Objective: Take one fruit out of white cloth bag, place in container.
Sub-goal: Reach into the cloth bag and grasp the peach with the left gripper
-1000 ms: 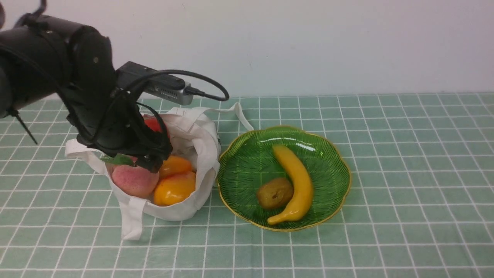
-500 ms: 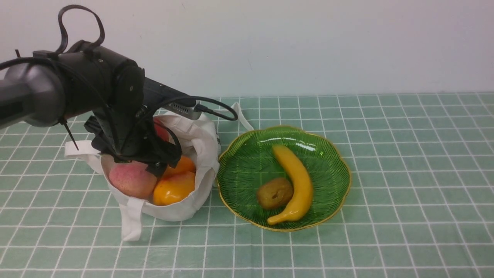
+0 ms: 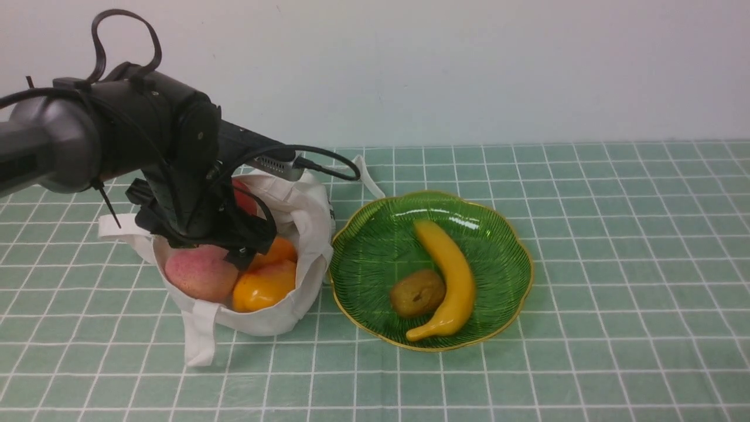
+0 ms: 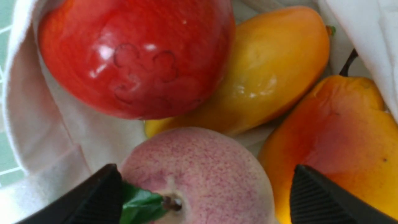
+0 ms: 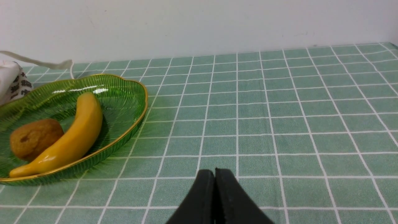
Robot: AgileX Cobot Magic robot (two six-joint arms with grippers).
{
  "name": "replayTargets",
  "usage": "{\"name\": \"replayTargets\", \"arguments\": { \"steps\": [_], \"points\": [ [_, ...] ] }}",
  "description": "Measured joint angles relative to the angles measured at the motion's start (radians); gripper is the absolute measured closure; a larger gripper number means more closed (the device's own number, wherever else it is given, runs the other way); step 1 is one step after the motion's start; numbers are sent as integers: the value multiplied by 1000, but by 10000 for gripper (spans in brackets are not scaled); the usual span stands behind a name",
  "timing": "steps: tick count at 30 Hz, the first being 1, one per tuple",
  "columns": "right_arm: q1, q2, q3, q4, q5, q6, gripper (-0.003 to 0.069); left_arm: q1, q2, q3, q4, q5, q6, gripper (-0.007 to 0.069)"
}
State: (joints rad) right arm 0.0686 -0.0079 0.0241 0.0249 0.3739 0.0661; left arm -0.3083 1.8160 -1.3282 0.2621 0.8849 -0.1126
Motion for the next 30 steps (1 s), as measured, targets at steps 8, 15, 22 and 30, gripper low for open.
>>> {"name": "replayTargets", "arguments": {
  "steps": [8, 15, 22, 30],
  "points": [
    [0, 0, 0, 0, 0, 0, 671, 0, 3, 0, 30, -4, 0, -31],
    [0, 0, 0, 0, 0, 0, 671, 0, 74, -2, 49, -18, 0, 105],
    [0, 0, 0, 0, 0, 0, 671, -2, 96, -19, 41, 9, 0, 304],
    [0, 0, 0, 0, 0, 0, 671, -4, 41, -125, 36, 114, 0, 305]
  ]
}}
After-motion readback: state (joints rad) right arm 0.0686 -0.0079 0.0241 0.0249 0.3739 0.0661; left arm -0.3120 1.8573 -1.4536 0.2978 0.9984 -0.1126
